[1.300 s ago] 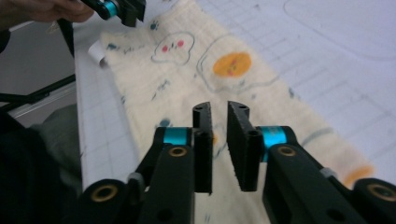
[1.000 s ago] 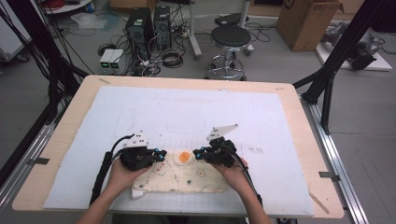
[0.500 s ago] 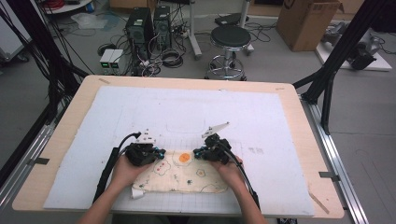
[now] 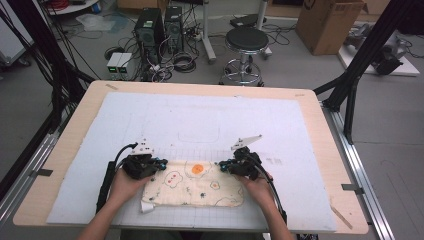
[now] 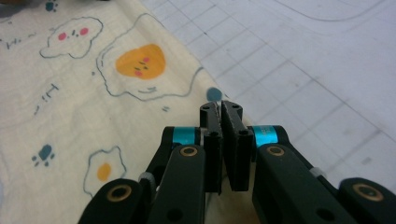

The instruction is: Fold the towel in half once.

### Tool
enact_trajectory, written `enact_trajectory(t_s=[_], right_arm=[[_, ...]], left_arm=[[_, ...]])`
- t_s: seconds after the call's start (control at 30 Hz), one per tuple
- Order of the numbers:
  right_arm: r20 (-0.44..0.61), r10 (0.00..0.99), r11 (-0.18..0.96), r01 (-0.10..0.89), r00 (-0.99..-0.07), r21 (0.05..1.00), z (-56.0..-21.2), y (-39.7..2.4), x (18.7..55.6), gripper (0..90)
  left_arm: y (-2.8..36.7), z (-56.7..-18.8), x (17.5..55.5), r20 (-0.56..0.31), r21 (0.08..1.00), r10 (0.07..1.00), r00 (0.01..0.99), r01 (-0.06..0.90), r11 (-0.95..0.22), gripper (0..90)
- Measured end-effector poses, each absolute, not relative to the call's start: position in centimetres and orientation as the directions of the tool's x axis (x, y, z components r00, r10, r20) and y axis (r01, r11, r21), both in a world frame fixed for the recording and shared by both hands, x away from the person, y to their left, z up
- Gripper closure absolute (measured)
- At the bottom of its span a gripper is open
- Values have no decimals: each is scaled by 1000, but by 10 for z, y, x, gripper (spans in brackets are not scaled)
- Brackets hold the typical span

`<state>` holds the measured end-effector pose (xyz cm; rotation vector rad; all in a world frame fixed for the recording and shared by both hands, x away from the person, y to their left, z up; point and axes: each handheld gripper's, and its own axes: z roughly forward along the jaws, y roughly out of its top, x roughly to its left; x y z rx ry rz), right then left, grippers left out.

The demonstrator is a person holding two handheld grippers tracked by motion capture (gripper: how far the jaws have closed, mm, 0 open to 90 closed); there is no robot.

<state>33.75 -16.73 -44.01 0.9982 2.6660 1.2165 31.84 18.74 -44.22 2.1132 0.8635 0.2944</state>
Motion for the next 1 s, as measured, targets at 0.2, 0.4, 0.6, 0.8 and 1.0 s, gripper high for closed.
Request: enact_trajectory(t_s=[0.2,0.4,0.6,0.8,1.0], right_arm=[[196,587,490,537,-786,687,-439,-182,335,865],[207,595,472,545,-777,693,-440,-196,334,860],[210,597,464,547,-774,697,-440,-203,330,853],[209,593,460,540,-778,705,-441,-204,329,819],[199,578,446,511,-791,735,-439,-202,321,739]], left_arm=[[196,-442,317,-84,762,678,730,486,-429,880],[200,-443,315,-87,765,679,729,485,-423,876],[206,-444,313,-101,773,676,730,485,-409,873],[208,-445,311,-92,781,668,738,470,-412,864],[213,-441,305,-96,788,666,739,466,-403,825]])
